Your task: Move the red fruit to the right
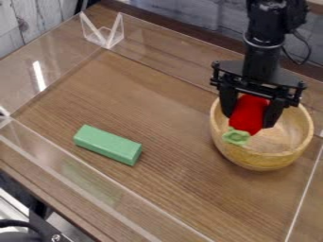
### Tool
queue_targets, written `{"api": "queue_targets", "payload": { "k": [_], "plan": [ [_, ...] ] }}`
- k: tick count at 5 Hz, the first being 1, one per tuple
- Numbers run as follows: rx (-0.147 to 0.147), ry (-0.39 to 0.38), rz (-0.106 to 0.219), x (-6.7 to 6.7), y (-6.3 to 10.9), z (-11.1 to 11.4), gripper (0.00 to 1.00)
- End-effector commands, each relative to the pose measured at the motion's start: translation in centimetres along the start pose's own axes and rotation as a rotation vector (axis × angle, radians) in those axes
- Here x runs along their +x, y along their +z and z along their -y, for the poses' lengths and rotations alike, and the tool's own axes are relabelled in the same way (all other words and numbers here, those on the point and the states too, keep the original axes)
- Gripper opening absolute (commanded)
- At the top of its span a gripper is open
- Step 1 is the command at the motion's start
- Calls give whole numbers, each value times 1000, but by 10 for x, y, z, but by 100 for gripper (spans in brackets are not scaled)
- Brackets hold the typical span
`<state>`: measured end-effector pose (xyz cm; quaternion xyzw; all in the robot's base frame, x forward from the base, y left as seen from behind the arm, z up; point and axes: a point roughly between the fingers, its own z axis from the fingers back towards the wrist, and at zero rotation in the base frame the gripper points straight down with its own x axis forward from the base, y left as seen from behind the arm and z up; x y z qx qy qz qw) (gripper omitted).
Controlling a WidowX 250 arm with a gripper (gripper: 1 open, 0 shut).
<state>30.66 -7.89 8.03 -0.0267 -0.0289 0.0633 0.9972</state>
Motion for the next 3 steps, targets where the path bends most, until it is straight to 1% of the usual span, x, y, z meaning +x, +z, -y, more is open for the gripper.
{"api": "queue_targets", "payload": {
  "k": [1, 2, 3],
  "plan": [
    [-16, 0, 43, 8, 14, 0, 100],
    [-16, -6, 32, 7, 14, -2, 100],
    [-19, -3, 26, 7, 19, -6, 100]
  ]
}}
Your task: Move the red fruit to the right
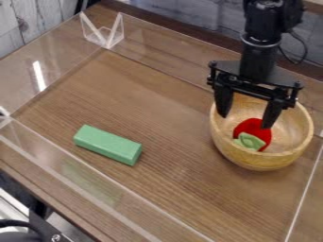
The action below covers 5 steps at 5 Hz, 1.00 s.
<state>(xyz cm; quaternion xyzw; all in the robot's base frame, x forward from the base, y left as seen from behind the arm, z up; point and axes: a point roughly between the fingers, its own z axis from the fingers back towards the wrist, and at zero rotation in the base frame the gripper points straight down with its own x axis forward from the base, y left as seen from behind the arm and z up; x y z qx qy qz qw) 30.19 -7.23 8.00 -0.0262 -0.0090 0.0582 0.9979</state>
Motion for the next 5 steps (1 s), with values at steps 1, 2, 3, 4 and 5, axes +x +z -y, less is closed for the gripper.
{"api": "queue_targets", "payload": {
  "k": [1, 2, 3, 4, 5],
  "plan": [
    [-24, 8, 61, 9, 24, -4, 100],
    [-26, 10, 58, 8, 30, -10, 100],
    [-30, 13, 58, 8, 36, -15, 100],
    [-31, 14, 58, 7, 42, -19, 100],
    [-31, 15, 57, 6, 46, -22, 100]
  ]
}}
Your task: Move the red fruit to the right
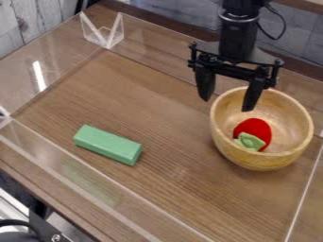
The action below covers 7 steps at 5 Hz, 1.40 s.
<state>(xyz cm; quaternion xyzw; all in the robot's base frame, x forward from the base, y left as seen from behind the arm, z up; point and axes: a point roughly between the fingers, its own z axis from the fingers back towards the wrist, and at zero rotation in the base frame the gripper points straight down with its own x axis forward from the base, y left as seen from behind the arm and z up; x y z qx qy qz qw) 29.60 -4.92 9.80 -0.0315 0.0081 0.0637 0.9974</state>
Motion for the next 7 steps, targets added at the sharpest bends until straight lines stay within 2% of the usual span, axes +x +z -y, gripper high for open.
{"api": "queue_targets", "payload": {
  "k": [1, 3, 5, 7],
  "plan": [
    [-23, 2, 96, 7, 32, -4, 100],
    [-26, -8, 115, 4, 43, -16, 100],
    [-35, -46, 115, -10, 49, -33, 100],
    [-42, -148, 101, -21, 44, -48, 100]
  ]
}}
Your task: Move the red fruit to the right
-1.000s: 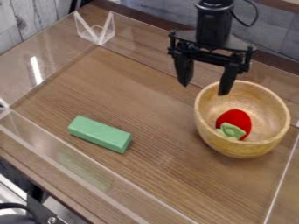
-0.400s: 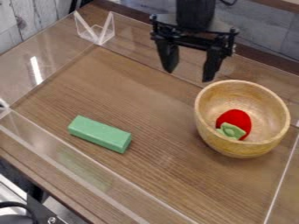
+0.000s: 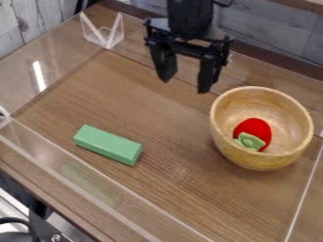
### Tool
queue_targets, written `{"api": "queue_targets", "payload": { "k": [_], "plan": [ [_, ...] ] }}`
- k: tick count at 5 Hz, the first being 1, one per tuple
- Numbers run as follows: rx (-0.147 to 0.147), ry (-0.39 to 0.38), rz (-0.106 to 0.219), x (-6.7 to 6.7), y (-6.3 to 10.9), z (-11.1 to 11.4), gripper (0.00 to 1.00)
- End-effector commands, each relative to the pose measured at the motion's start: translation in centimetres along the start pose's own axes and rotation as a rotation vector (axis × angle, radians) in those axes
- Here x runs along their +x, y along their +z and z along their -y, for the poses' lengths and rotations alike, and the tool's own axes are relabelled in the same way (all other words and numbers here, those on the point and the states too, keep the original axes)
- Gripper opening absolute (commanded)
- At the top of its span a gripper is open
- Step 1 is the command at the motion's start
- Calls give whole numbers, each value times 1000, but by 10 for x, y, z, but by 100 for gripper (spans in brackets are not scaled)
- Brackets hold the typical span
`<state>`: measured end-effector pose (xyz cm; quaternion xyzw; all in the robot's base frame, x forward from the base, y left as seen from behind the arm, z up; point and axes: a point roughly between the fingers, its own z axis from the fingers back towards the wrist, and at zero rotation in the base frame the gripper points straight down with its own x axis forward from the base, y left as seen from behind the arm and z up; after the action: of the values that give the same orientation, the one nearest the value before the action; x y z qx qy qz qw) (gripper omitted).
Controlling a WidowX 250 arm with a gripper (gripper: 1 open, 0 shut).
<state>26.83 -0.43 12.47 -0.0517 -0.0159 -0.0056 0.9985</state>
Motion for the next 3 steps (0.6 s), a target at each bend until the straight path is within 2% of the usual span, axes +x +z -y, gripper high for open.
{"api": "queue_targets", "payload": {
  "k": [1, 3],
  "plan": [
    [11, -27, 61, -1, 14, -6, 100],
    [39, -42, 79, 2, 11, -6, 100]
  ]
}}
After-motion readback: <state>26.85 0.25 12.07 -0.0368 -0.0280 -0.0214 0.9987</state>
